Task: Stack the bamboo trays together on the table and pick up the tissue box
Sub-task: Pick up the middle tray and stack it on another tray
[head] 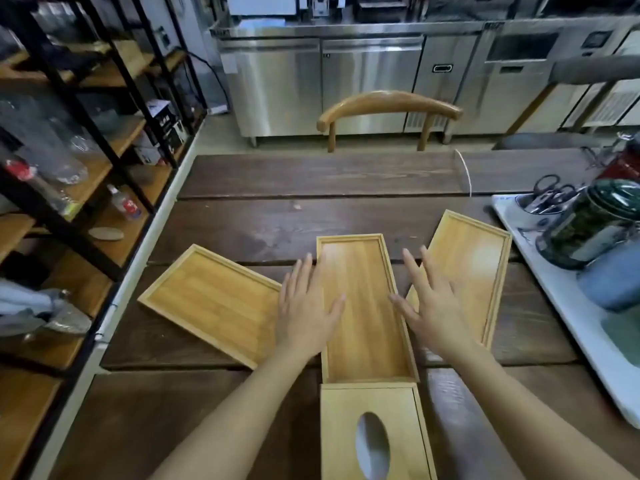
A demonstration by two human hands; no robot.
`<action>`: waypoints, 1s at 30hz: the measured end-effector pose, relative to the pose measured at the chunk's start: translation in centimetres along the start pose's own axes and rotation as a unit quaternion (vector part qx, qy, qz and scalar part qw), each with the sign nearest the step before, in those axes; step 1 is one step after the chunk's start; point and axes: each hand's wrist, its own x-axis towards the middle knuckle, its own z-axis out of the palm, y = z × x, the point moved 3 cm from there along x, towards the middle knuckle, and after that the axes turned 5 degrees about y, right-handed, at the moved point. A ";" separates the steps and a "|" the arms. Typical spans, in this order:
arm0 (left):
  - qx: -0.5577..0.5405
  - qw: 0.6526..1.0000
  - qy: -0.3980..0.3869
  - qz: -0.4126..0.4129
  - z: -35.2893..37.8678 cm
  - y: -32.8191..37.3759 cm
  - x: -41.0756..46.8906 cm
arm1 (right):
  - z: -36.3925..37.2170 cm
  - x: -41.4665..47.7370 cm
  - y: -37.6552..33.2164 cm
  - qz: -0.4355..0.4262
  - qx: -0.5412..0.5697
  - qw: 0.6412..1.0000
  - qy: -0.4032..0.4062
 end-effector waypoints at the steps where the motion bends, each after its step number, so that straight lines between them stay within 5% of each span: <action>1: -0.019 0.999 -0.038 -0.029 0.9 -0.1 -0.7 | 0.8 -0.5 0.3 0.020 0.008 0.999 -0.036; 7: -0.078 0.972 -0.194 -0.105 3.8 -0.2 -3.4 | 4.4 -3.8 1.1 0.073 0.010 0.984 -0.162; 10: -0.205 0.926 -0.264 -0.178 3.6 0.3 -3.6 | 5.0 -4.2 0.2 0.068 -0.016 0.981 -0.183; 19: -0.344 0.840 -0.216 -0.361 1.9 1.5 -2.9 | 4.0 -5.1 -2.1 0.203 0.114 0.960 -0.156; 26: -0.384 0.771 -0.187 -0.473 2.0 0.5 -3.0 | 3.4 -2.8 -0.6 0.462 0.364 0.802 -0.102; 28: -0.375 0.780 -0.200 -0.460 1.9 0.8 -3.1 | 3.8 -3.0 -0.7 0.473 0.383 0.783 -0.128; 30: -0.356 0.812 -0.179 -0.426 1.6 1.2 -2.7 | 3.9 -2.8 -0.7 0.447 0.347 0.815 -0.126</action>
